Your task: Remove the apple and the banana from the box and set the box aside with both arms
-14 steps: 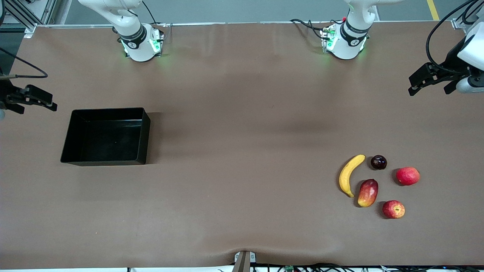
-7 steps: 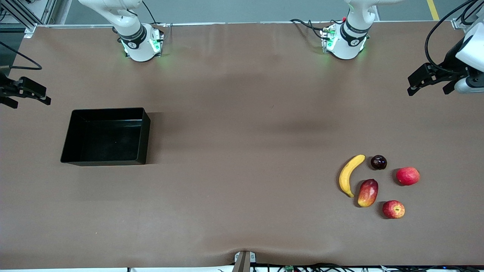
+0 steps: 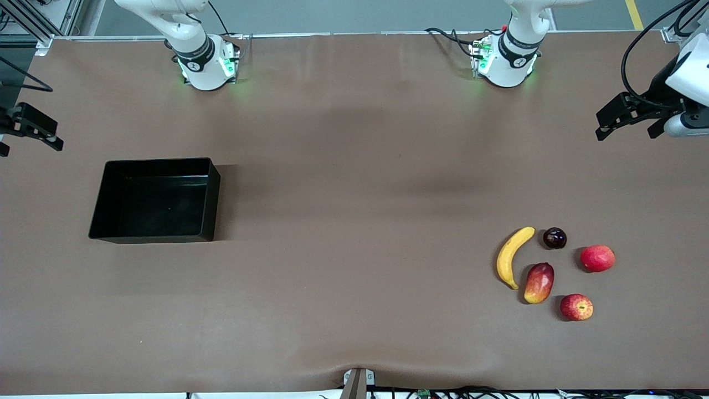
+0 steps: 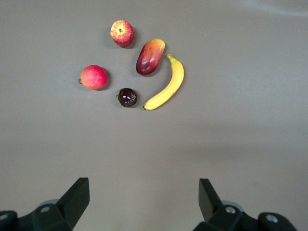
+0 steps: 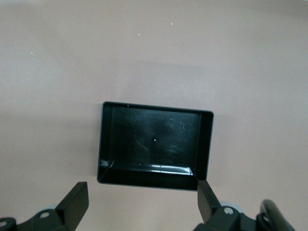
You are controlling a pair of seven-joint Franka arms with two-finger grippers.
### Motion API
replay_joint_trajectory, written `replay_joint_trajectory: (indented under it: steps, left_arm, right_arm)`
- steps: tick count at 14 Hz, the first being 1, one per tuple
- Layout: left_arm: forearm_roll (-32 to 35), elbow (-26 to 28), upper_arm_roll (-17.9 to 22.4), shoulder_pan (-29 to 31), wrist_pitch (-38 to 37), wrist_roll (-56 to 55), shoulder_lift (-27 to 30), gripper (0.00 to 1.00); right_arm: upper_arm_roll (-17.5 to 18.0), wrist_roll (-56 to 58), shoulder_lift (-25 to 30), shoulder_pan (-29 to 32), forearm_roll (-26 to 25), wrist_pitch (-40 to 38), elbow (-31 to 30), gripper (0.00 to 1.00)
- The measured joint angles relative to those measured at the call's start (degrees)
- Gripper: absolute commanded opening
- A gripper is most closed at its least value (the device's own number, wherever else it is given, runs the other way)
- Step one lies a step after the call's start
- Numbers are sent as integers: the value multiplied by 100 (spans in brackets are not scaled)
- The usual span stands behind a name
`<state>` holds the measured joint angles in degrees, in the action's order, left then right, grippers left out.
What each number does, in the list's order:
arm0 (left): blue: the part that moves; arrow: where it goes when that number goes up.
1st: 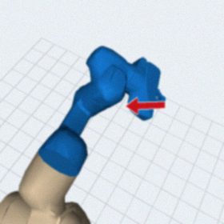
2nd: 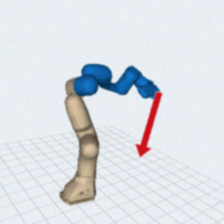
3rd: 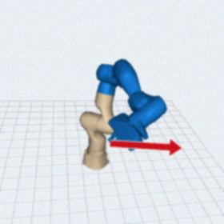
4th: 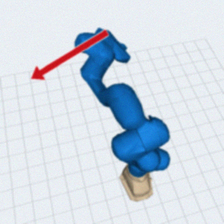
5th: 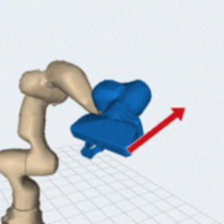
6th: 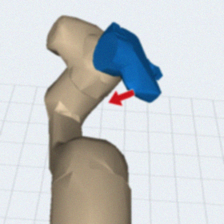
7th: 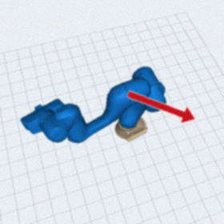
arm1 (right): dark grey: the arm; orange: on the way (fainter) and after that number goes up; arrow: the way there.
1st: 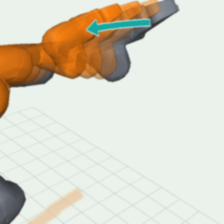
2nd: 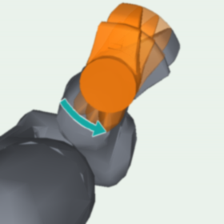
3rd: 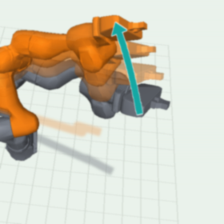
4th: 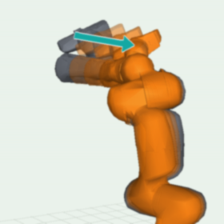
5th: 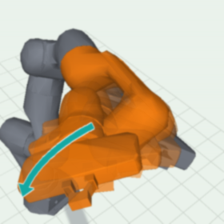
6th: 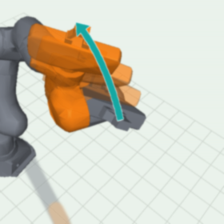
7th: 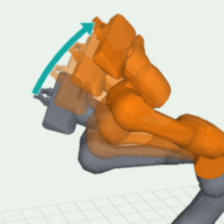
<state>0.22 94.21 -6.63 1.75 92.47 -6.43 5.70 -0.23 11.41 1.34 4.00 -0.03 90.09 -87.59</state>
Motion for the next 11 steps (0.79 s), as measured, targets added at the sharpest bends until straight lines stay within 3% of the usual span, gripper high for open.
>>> replay_joint_trajectory:
  steps: [11]
  left_arm:
    - [0, 14, 1, 1, -3, 0, 0, 100]
  right_arm:
    - [-35, -650, -2, 1, 0, -491, 11, 100]
